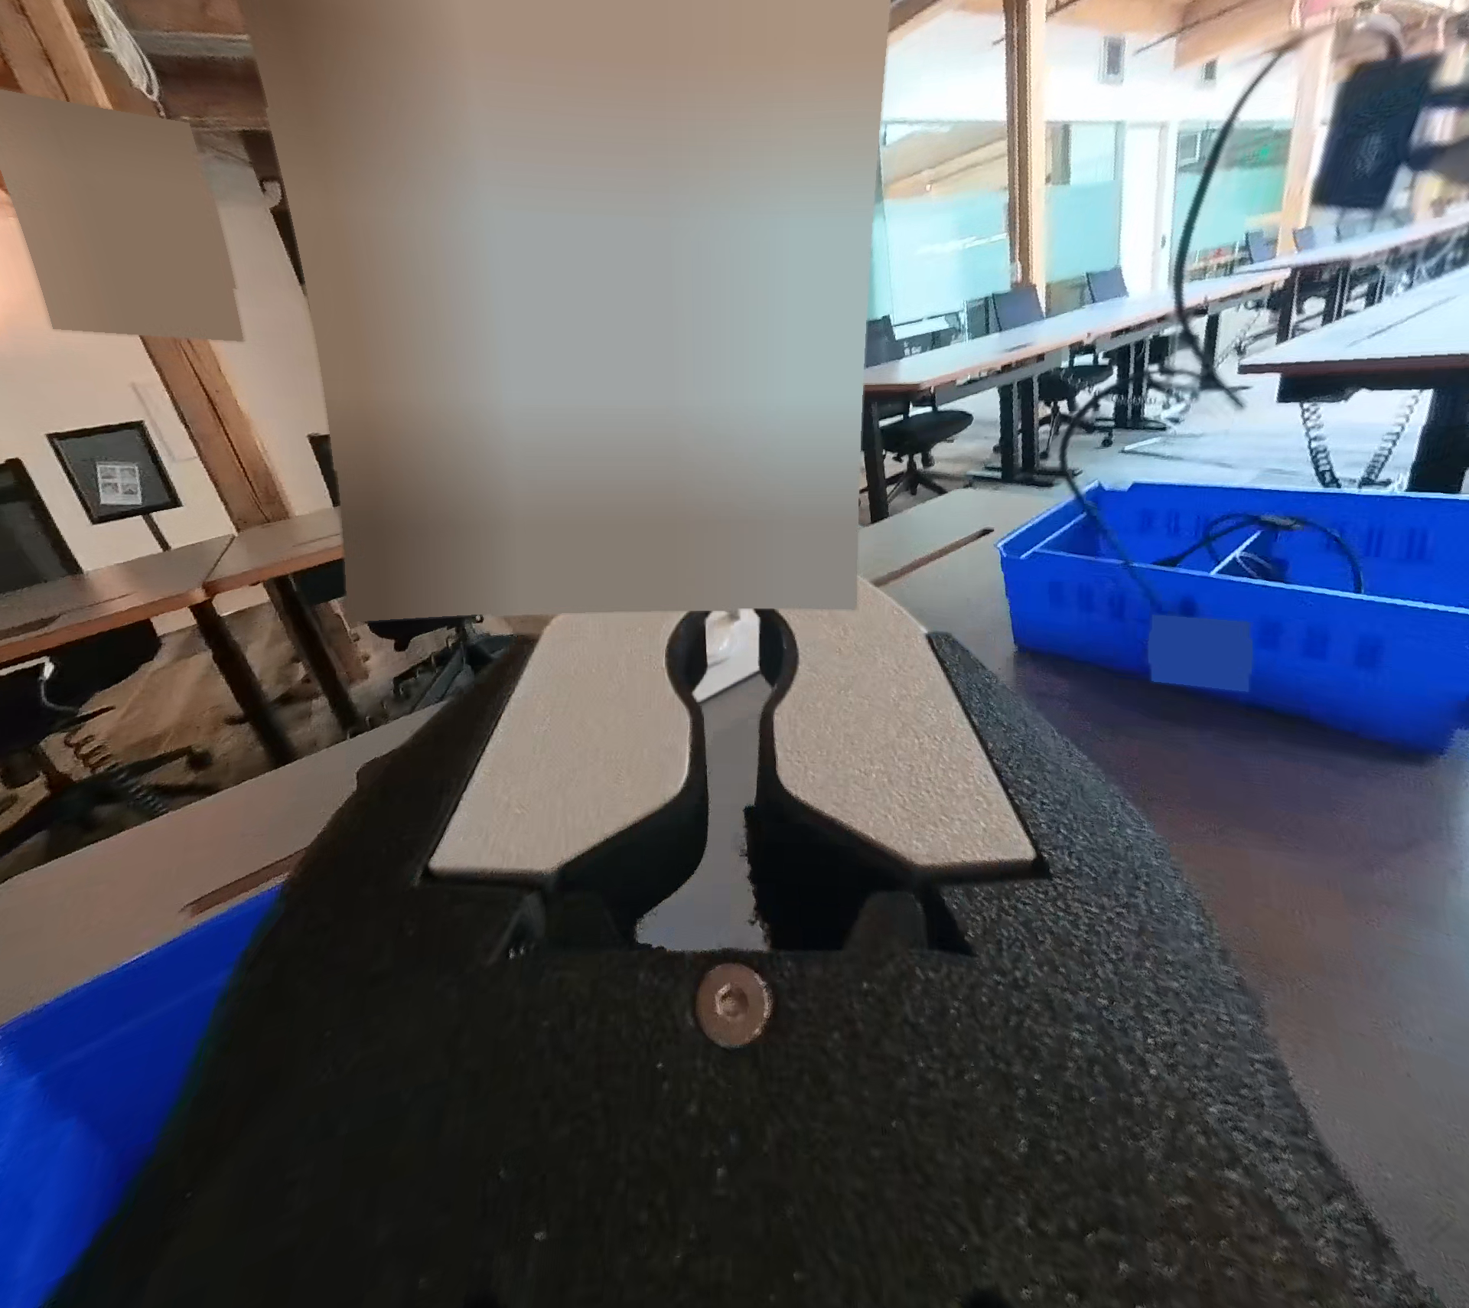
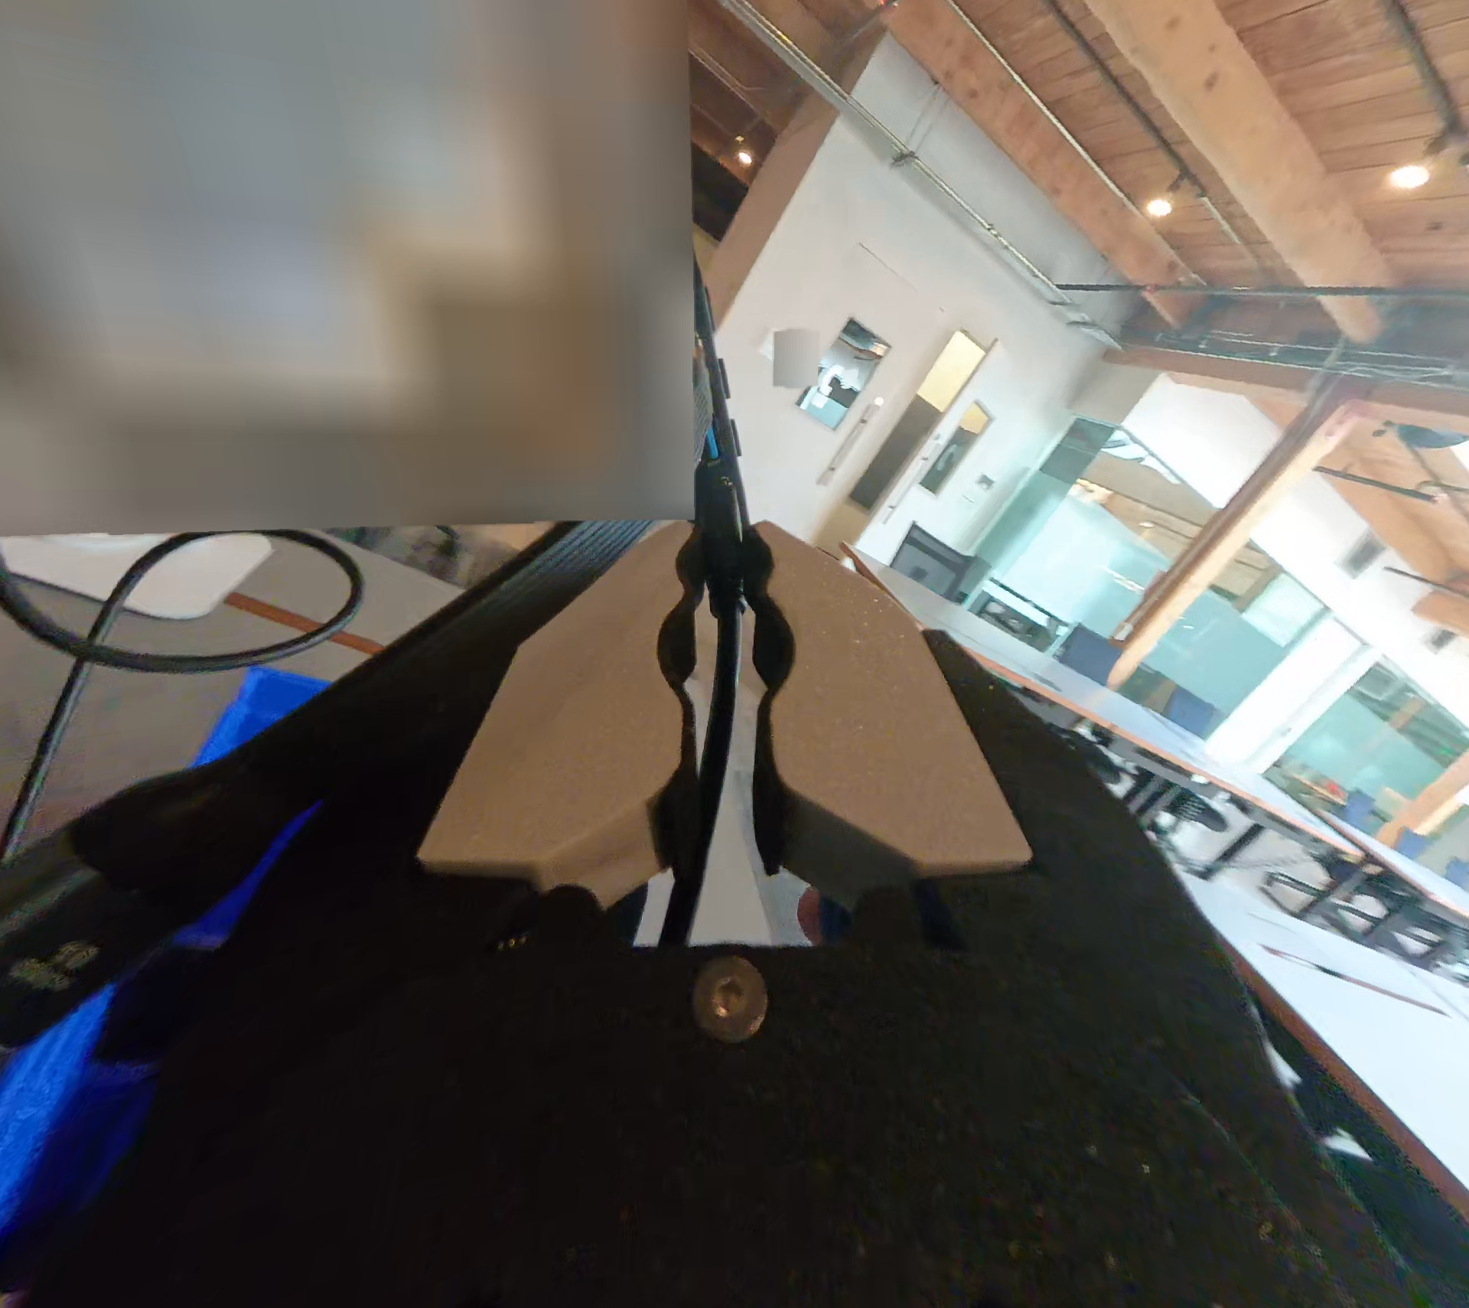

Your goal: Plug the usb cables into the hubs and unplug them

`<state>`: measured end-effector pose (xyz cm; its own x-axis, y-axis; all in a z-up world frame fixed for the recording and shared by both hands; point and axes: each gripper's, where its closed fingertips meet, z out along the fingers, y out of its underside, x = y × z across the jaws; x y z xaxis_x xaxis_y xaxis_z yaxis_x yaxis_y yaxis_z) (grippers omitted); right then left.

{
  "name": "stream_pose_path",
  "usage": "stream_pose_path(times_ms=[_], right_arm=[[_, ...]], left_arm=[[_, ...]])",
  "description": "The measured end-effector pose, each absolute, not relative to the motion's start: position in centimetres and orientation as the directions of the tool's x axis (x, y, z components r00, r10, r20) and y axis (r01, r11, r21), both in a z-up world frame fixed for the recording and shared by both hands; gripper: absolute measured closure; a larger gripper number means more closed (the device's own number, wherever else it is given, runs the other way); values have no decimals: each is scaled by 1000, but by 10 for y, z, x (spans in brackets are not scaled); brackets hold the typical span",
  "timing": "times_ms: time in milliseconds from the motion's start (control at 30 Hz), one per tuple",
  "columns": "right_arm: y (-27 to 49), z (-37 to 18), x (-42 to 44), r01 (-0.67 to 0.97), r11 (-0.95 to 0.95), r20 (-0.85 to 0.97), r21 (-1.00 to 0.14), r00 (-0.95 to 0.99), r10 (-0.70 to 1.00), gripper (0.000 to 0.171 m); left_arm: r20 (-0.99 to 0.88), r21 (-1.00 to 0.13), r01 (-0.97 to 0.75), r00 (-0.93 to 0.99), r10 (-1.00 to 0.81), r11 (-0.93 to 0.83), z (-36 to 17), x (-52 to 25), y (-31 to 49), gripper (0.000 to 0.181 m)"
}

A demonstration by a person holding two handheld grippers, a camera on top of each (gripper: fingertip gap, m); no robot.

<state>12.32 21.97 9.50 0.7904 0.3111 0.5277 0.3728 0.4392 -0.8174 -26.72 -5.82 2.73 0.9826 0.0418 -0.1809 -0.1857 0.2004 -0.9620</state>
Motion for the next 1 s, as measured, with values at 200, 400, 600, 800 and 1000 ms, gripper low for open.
stream_pose_path(times_ms=[200, 400, 600, 800, 1000], right_arm=[[253, 147, 115, 180, 390, 367, -903, 794, 484, 163], [268, 174, 115, 122, 378, 317, -918, 798, 512, 163], [274, 161, 115, 157, 407, 358, -900, 800, 482, 163], [285, 100, 120, 223, 348, 377, -911, 791, 482, 163], [290, 41, 127, 223, 243, 320, -944, 796, 514, 163]], left_arm=[[-203, -965, -214, 976, 80, 154, 23, -271, -58, 172], [-266, -953, -277, 959, 96, 121, 22, -264, -54, 171], [-297, -948, -305, 950, 97, 86, 17, -259, -49, 170], [-336, -938, -343, 935, 113, 49, 12, -260, -45, 169], [-345, -937, -349, 933, 105, 27, 6, -260, -40, 169]])
